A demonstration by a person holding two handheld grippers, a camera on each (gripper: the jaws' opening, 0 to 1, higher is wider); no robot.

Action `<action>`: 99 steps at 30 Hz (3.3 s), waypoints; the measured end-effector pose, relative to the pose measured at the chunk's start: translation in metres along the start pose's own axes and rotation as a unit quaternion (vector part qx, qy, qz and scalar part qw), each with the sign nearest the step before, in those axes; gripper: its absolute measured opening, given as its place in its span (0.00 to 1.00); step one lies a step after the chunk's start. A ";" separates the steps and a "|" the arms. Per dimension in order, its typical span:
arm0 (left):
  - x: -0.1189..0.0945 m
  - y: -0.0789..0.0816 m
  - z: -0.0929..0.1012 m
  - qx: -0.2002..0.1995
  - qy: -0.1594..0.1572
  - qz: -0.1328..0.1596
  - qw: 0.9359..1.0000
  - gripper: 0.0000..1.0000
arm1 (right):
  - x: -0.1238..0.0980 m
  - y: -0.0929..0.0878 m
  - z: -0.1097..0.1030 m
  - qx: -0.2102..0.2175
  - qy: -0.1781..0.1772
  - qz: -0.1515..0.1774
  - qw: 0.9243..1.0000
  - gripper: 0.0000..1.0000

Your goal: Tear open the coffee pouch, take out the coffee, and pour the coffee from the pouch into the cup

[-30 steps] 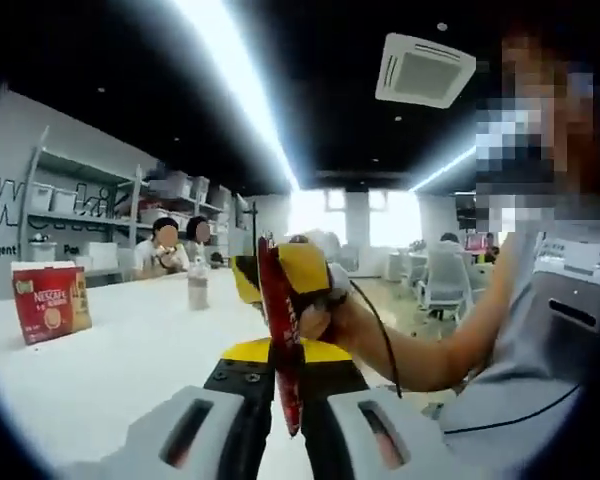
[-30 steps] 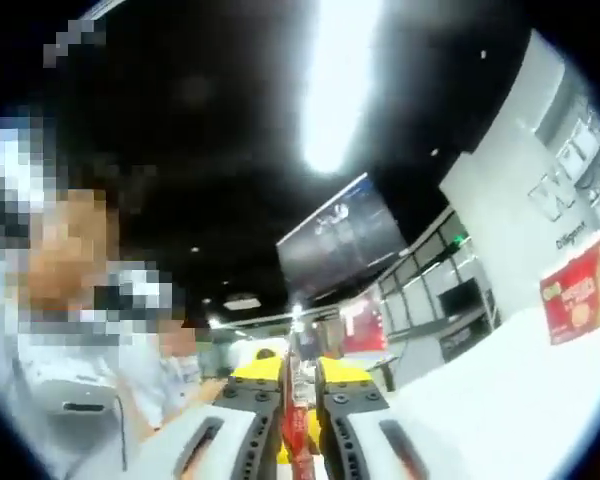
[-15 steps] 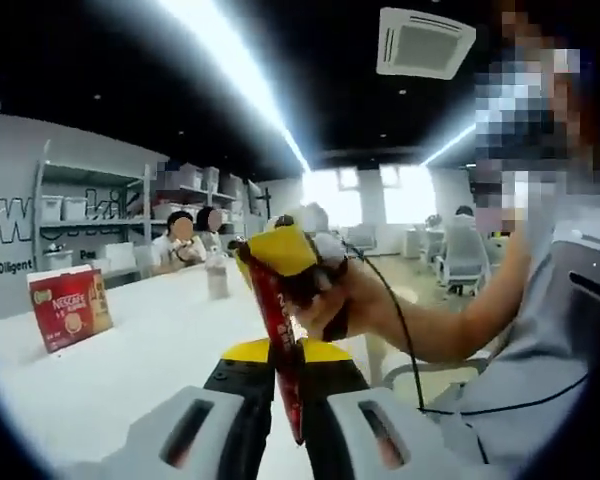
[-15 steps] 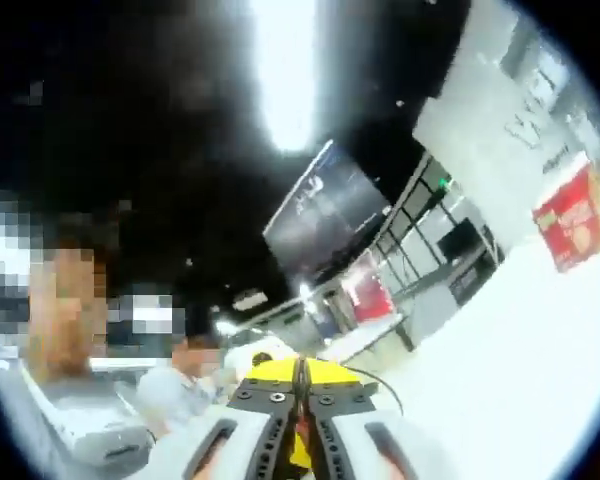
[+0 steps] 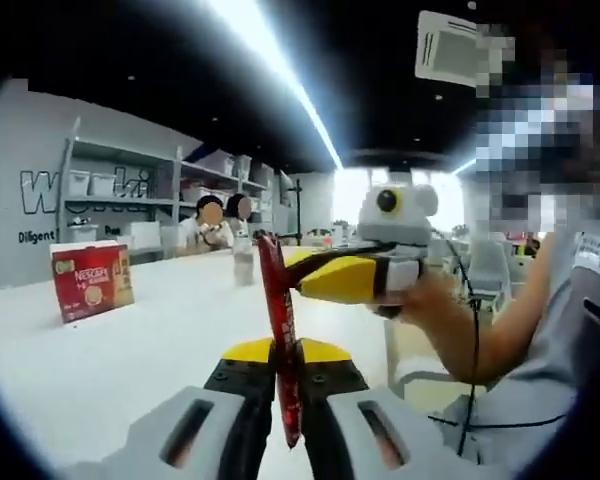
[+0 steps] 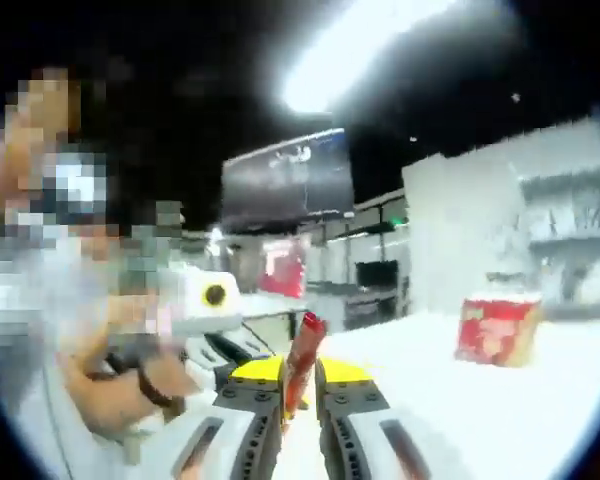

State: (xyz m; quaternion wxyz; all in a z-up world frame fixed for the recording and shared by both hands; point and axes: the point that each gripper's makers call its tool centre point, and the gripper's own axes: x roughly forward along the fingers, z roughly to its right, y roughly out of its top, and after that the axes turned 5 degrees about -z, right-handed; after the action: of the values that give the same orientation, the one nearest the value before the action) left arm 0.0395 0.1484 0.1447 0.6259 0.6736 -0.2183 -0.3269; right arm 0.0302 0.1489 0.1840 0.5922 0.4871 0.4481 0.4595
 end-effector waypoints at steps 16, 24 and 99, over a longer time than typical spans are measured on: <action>0.003 -0.014 -0.014 0.090 0.131 -0.094 0.983 0.10 | 0.009 -0.008 0.014 -0.244 -0.137 -0.185 0.942 0.12; 0.003 -0.018 -0.018 0.072 0.121 -0.090 0.986 0.10 | 0.003 0.011 0.005 -0.270 -0.141 -0.158 0.939 0.11; 0.000 -0.021 -0.021 0.140 0.120 -0.106 0.977 0.11 | 0.015 0.001 0.002 -0.126 0.159 -0.236 0.950 0.02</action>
State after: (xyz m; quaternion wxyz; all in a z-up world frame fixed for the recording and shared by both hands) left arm 0.0521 0.1658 0.1236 0.5089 0.8082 -0.1124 -0.2742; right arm 0.0344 0.1631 0.1836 0.6609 0.2096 0.5774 0.4311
